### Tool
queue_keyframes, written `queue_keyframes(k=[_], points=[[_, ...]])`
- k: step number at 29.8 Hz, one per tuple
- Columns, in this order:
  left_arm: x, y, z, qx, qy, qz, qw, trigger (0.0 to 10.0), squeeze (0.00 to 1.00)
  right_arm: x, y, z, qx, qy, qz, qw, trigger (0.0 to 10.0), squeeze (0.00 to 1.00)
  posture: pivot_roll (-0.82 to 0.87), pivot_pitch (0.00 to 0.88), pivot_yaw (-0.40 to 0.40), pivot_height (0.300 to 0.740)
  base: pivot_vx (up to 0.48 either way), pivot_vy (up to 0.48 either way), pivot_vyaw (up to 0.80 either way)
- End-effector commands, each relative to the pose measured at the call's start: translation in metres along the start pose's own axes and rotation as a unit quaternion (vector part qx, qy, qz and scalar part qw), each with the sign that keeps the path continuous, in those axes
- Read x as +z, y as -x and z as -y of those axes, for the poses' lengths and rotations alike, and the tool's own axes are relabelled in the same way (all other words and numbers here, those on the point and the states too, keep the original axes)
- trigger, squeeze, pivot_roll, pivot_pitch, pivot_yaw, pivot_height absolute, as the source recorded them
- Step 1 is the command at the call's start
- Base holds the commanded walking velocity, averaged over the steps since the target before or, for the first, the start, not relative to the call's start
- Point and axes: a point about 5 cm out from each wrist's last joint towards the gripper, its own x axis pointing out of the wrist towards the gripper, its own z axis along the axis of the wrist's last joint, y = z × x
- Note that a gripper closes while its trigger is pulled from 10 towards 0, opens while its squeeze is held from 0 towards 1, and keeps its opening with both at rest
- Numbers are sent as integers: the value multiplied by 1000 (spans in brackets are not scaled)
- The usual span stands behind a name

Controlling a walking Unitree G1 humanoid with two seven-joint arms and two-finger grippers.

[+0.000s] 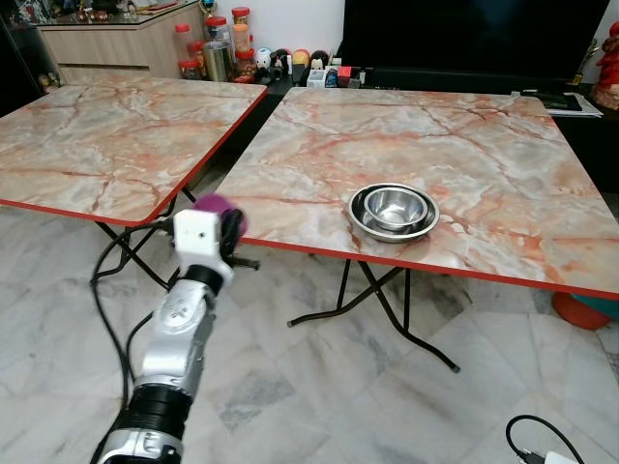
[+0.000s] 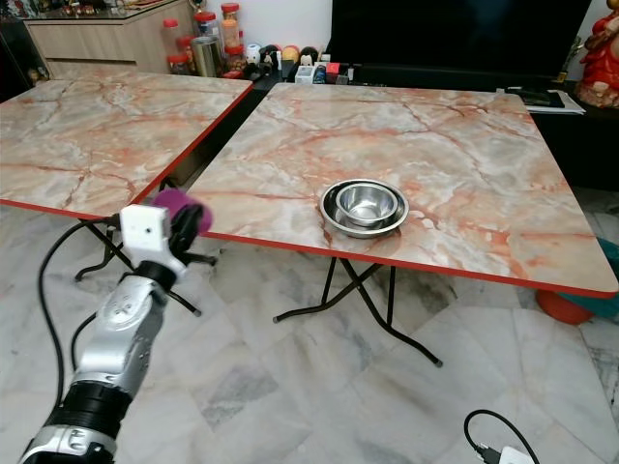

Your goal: Setting the table

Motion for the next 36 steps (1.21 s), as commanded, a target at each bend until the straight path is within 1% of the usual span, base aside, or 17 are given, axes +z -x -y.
queue_keyframes(k=[1, 5, 7, 9, 12, 21, 36], points=[[4, -1, -2, 11, 6, -2, 1000, 10000, 0, -1, 0, 0, -2, -4, 1, 1000, 10000, 0, 7, 59, 26, 740, 274, 0, 0], [3, 1, -2, 9, 2, -15, 1000, 10000, 0, -2, 0, 0, -2, -7, -2, 1000, 10000, 0, 3, 57, 28, 740, 281, 0, 0], [5, 2, -7, 19, 1, -19, 1000, 10000, 0, -2, 0, 0, -1, -6, -3, 1000, 10000, 0, 5, 51, 30, 740, 285, 0, -628], [5, 2, -9, 20, 1, -21, 1000, 10000, 0, -2, 0, 0, -1, -6, -2, 1000, 10000, 0, 7, 48, 31, 740, 285, 0, -644], [8, 2, -11, 23, 1, -25, 999, 10000, 0, -2, 1, 0, -1, -1, 0, 1000, 10000, 0, 6, 39, 32, 740, 285, 0, 0], [10, 1, -7, 18, 5, -30, 999, 10000, 0, -4, 1, 0, -1, -2, -3, 1000, 10000, 0, -3, 28, 33, 740, 286, 0, 0], [12, -1, -3, 11, 10, -33, 999, 10000, 0, -2, 1, -1, 0, -5, -1, 1000, 10000, 0, -3, 44, 28, 740, 291, 0, 0]])
